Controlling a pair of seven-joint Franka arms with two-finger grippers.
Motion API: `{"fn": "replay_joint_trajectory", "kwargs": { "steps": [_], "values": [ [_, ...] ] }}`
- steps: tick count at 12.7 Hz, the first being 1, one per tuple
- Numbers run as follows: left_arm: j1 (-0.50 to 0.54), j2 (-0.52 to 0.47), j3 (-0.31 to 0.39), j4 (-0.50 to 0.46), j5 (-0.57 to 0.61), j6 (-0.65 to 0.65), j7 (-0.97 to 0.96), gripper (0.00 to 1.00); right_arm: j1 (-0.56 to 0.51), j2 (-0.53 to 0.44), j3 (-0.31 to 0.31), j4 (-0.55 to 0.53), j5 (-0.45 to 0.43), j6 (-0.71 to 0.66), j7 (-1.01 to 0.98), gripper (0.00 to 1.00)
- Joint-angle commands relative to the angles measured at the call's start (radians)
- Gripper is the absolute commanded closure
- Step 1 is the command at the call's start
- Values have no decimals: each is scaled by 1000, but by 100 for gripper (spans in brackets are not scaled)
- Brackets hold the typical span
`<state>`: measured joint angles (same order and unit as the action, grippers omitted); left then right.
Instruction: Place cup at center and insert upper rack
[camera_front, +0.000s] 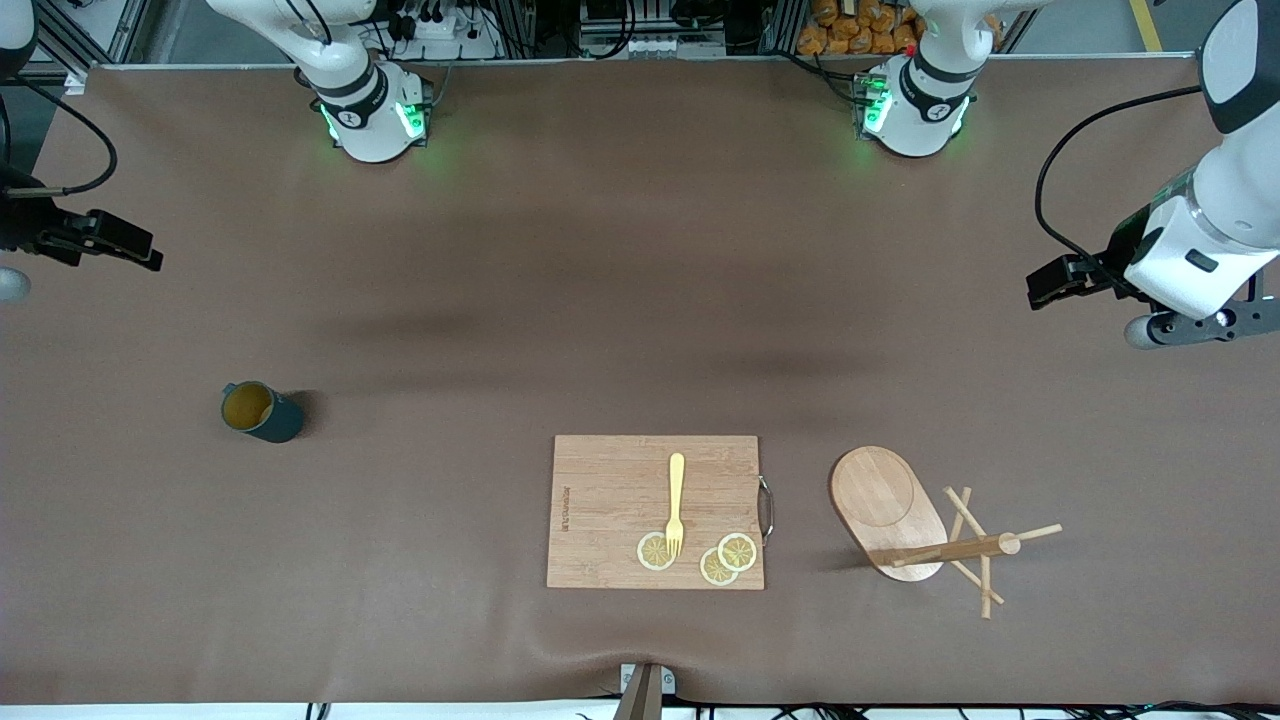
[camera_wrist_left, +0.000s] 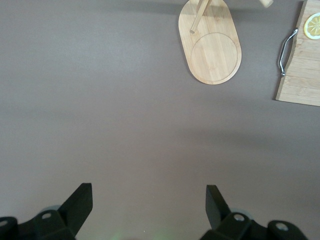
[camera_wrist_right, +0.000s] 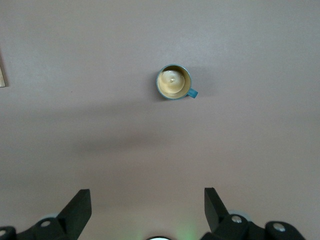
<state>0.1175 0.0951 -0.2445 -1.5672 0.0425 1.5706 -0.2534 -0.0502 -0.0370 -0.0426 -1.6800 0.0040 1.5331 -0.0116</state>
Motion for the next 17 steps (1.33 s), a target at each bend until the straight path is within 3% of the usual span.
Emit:
{"fn": "replay_joint_trajectory", "kwargs": {
  "steps": [1, 12, 17],
  "values": [
    [10, 0, -6, 6, 16, 6, 5, 0, 3, -18, -5, -3, 11, -10, 1, 0],
    [-1, 9, -6, 3, 13, 6, 13, 0, 1, -15, -29, -4, 10, -19, -31, 0],
    [-1, 11, -6, -2, 13, 6, 2, 0, 1, 6, -29, -13, 11, 39, -31, 0]
  ]
}}
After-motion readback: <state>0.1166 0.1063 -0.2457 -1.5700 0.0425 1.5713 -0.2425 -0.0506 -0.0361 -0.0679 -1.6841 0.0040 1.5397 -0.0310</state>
